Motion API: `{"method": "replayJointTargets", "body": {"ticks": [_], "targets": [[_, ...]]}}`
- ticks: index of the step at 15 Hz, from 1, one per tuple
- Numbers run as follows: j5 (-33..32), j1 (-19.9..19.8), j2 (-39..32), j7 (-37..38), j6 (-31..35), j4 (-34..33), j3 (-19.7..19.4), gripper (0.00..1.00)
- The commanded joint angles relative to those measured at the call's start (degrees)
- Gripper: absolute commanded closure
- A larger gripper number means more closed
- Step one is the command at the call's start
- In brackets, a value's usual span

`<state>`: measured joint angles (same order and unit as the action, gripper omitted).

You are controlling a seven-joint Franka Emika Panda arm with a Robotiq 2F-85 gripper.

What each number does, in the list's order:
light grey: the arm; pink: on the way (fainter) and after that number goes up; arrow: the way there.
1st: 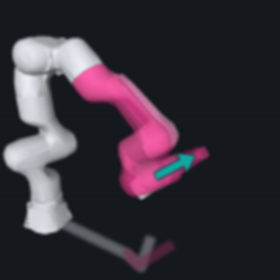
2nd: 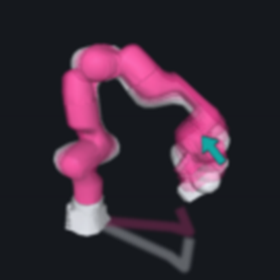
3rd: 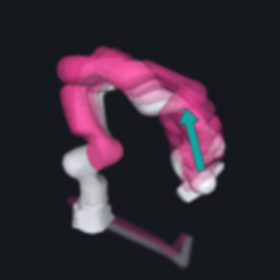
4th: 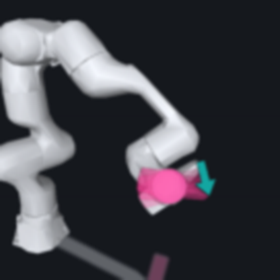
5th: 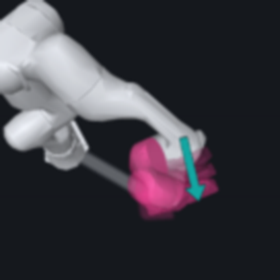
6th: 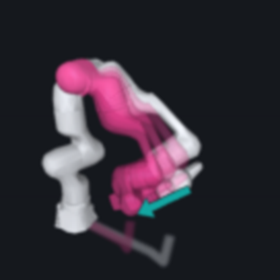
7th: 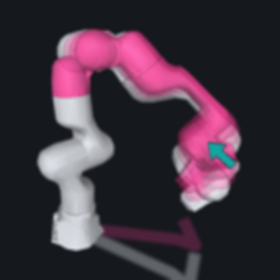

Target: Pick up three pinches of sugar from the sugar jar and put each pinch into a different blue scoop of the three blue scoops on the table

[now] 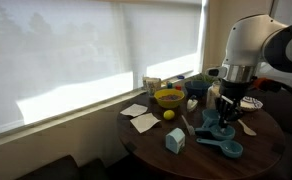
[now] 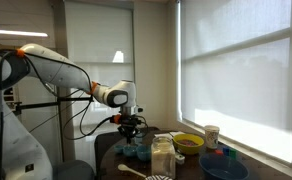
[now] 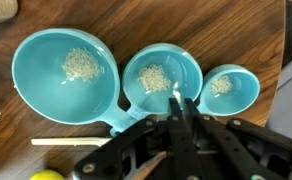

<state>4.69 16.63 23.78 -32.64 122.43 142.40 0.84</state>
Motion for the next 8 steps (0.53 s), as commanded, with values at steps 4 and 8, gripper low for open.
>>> {"method": "replayJointTargets", "body": {"ticks": [4,8], "targets": [[0.41,-0.86,1.00,0.26,0.57,0.05,0.51,0.38],[-0.33,-2.47,7.18,1.52,-1.74,-0.79,-0.46,0.09]]}}
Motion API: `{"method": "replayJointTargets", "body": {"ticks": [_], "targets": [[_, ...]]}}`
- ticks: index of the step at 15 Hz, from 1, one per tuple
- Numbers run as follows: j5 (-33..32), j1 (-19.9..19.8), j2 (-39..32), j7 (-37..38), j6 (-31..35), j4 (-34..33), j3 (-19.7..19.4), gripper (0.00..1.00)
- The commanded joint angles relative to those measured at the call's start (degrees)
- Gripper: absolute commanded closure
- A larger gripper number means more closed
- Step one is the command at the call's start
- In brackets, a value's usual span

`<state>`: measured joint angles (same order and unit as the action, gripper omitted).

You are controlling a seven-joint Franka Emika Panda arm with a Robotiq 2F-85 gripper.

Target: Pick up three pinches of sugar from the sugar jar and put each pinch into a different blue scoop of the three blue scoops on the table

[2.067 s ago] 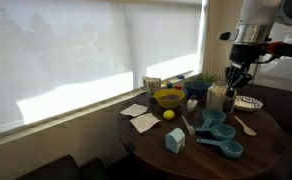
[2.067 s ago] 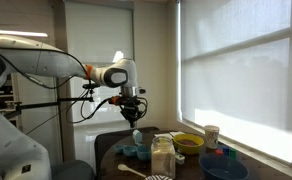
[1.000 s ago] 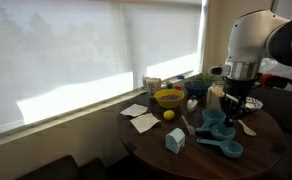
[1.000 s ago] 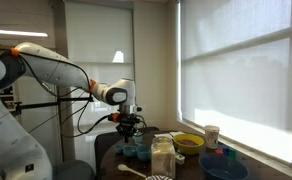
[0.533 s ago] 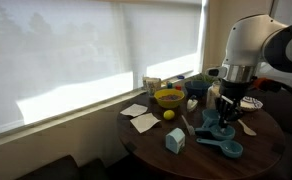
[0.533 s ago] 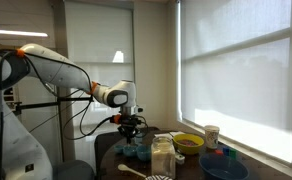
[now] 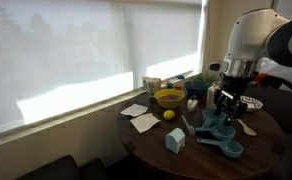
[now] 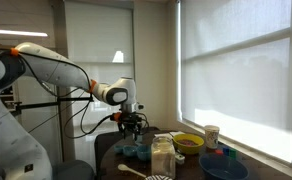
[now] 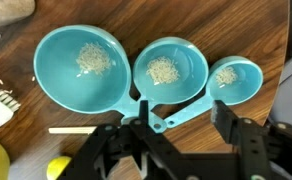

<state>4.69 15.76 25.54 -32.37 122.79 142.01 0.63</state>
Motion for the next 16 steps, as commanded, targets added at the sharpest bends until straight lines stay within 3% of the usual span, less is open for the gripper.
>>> {"method": "replayJointTargets", "body": {"ticks": [1,4,5,11,16], "targets": [[-0.85,-2.24,7.00,1.85,-2.39,-0.75,-0.50,0.03],[-3.33,-5.79,10.70,4.86,-1.11,-2.36,-1.75,0.00],[-1.80,-3.56,8.23,2.73,-0.82,-1.83,-1.66,0.00],[-2.91,-5.36,10.34,4.29,-1.73,-2.93,-2.38,0.00],[-1.93,-9.82,5.86,13.28,-1.48,-6.85,-3.94,0.00]]}}
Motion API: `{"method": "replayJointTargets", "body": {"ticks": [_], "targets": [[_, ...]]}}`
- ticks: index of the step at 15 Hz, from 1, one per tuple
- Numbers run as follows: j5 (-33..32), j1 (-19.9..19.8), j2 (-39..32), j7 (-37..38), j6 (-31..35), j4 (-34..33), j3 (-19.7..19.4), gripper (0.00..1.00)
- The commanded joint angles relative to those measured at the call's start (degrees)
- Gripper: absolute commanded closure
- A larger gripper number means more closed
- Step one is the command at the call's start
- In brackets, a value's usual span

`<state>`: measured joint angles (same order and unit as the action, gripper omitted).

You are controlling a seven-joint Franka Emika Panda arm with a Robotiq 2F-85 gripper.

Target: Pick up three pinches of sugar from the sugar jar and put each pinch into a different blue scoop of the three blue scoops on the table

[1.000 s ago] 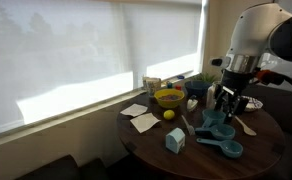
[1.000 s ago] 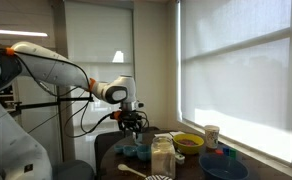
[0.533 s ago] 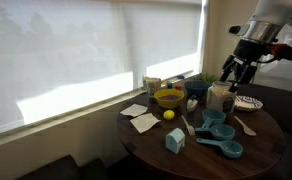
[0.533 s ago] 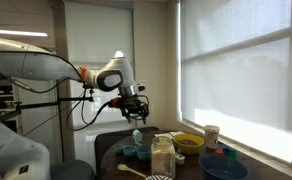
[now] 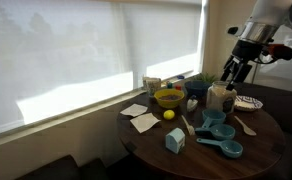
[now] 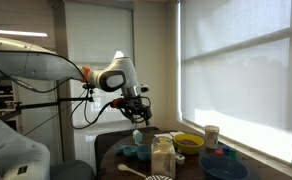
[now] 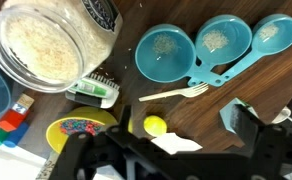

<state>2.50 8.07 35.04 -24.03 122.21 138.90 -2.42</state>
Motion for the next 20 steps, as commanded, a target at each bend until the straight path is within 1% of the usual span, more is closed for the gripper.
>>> {"method": "replayJointTargets", "body": {"ticks": [1,2,3,4,5,6,8,11,14,16,18,20], "targets": [[0.34,-2.89,-4.37,6.36,-1.00,-4.42,-1.23,0.00],[0.35,-3.69,-5.06,7.90,-0.98,-5.15,-1.43,0.00],[0.54,-4.24,-5.70,8.97,-1.10,-5.72,-1.69,0.25],[-0.05,-5.15,-6.26,10.34,-0.79,-6.25,-1.54,0.26],[-0.48,-5.93,-7.02,11.53,-0.75,-6.81,-1.47,0.32],[-1.01,-6.67,-7.73,12.51,-0.42,-7.15,-1.33,0.41],[-1.61,-8.15,-9.33,14.61,-0.20,-7.67,-1.35,0.54],[-1.65,-9.59,-10.70,16.00,-0.54,-7.72,-1.94,0.77],[-1.79,-10.83,-11.26,16.84,-0.87,-7.44,-2.26,0.96],[-1.52,-11.47,-11.33,17.36,-0.64,-7.37,-2.62,1.00],[-1.59,-11.98,-11.36,17.77,-0.57,-7.34,-2.88,1.00],[-2.47,-12.69,-11.80,18.43,-0.70,-7.22,-2.79,0.96]]}}
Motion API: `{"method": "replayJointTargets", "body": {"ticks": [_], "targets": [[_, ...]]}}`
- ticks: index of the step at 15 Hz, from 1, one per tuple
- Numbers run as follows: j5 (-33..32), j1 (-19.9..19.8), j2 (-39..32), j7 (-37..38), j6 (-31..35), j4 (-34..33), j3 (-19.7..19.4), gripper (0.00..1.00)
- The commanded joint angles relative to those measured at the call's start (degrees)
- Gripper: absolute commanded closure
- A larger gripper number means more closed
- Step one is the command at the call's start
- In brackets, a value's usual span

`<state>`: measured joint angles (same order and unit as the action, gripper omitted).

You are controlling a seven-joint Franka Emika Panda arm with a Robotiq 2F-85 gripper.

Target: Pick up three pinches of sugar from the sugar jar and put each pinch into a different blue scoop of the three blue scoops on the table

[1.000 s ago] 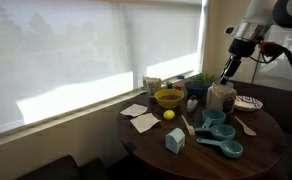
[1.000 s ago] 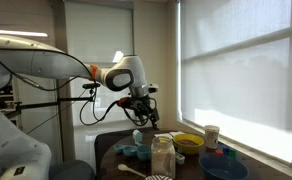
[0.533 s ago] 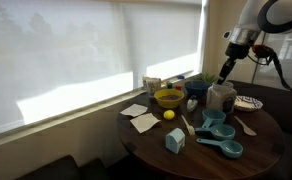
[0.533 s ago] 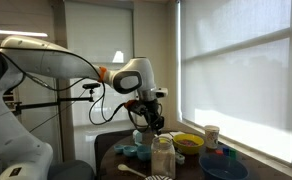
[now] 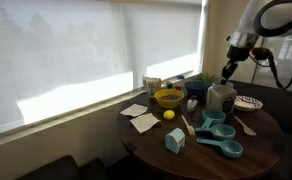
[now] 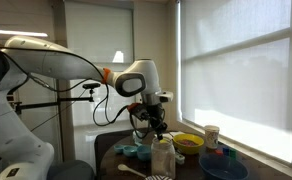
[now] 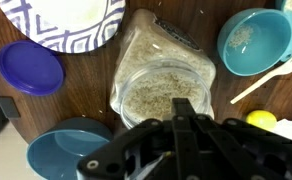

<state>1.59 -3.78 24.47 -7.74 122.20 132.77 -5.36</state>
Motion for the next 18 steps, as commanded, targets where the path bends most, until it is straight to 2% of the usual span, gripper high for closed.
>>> {"method": "replayJointTargets", "body": {"ticks": [1,5,6,9,11,12,14,15,17,18], "targets": [[-2.27,-1.20,-1.67,2.50,-0.68,-0.98,0.29,0.93],[-3.57,-1.37,-3.86,3.13,-0.76,-1.08,0.38,0.78],[-3.52,-1.27,-4.44,3.03,-0.69,-1.17,0.30,0.82],[-3.59,-1.18,-6.12,2.94,-0.68,-1.51,0.26,0.69],[-3.57,-1.00,-7.03,2.79,-0.78,-1.80,0.40,0.56],[-3.57,-0.91,-7.38,2.73,-0.75,-1.94,0.53,0.60],[-3.51,-0.75,-7.86,2.69,-0.66,-2.27,0.68,0.59],[-3.47,-0.70,-8.09,2.68,-0.63,-2.37,0.74,0.65],[-3.63,-0.57,-8.44,2.68,-0.51,-2.42,0.87,0.88],[-3.72,-0.48,-8.50,2.62,-0.45,-2.30,0.89,0.95]]}}
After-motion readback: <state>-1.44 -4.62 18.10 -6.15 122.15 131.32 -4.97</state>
